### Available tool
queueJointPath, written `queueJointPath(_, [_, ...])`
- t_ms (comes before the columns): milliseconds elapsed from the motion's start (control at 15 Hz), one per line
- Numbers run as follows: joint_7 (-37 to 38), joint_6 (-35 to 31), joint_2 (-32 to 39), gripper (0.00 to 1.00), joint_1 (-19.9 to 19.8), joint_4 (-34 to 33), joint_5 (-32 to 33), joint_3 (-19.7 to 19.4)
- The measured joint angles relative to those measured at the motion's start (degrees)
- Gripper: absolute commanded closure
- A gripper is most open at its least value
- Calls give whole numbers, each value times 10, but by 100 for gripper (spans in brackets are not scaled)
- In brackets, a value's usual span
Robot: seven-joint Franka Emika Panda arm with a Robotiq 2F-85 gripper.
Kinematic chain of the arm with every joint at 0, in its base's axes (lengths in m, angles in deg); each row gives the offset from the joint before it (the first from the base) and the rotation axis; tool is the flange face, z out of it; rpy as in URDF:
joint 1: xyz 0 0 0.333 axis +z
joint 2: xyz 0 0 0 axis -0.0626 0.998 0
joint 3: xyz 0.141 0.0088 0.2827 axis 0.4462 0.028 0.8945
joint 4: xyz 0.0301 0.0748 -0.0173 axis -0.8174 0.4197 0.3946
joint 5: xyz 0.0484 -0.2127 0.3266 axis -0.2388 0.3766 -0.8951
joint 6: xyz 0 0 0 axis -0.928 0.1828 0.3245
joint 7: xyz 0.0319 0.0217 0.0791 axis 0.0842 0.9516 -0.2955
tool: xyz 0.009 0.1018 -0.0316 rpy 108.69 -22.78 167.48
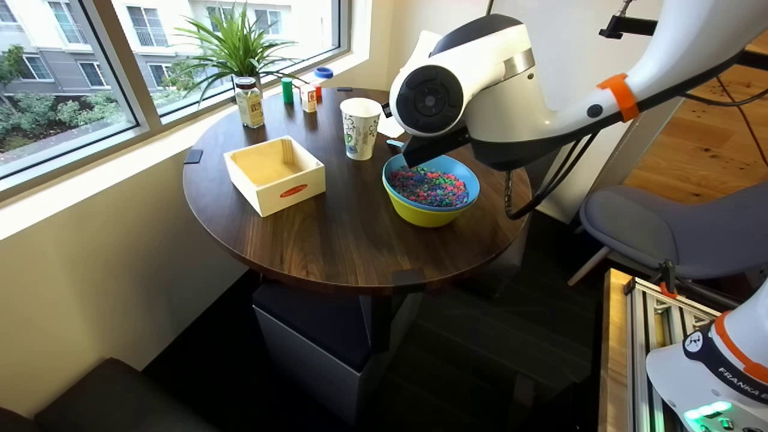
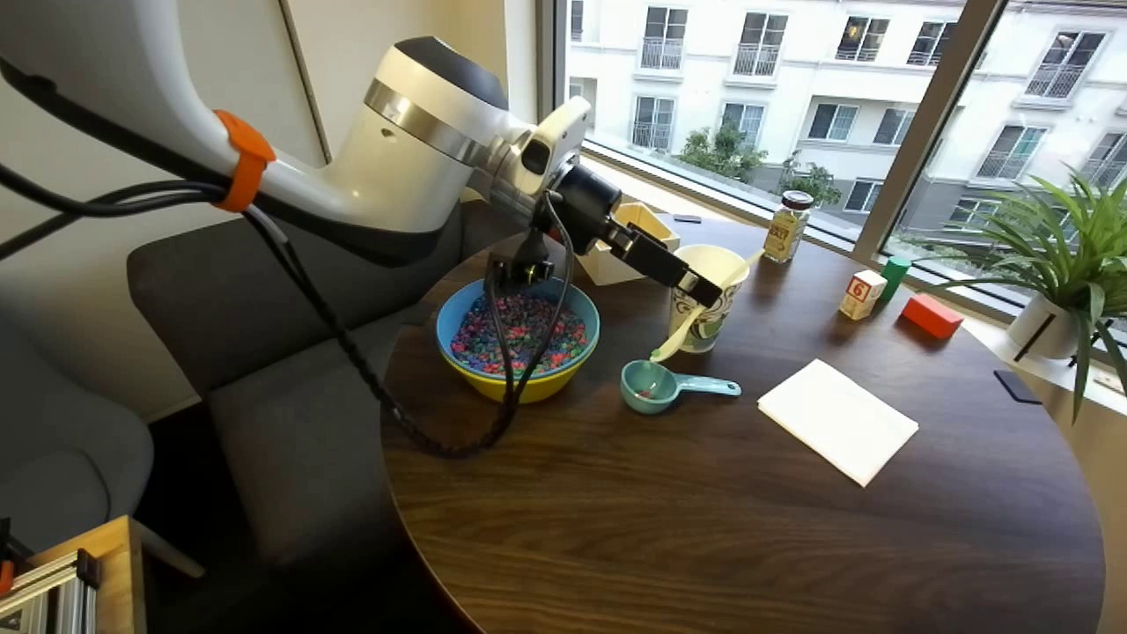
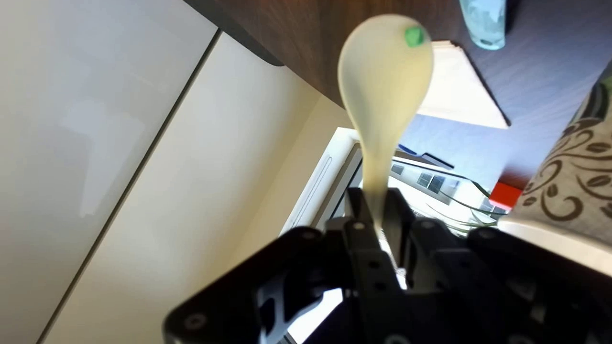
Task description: Use the white spoon to put some contents of the bowl in the blue scoop
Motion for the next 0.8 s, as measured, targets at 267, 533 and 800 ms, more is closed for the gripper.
queueJointPath(267, [12,9,0,97,0,7,23,2])
queueJointPath(533, [17,15,0,97,0,8,37,5])
queueJointPath(800, [18,13,-2,97,-1,8,27,7])
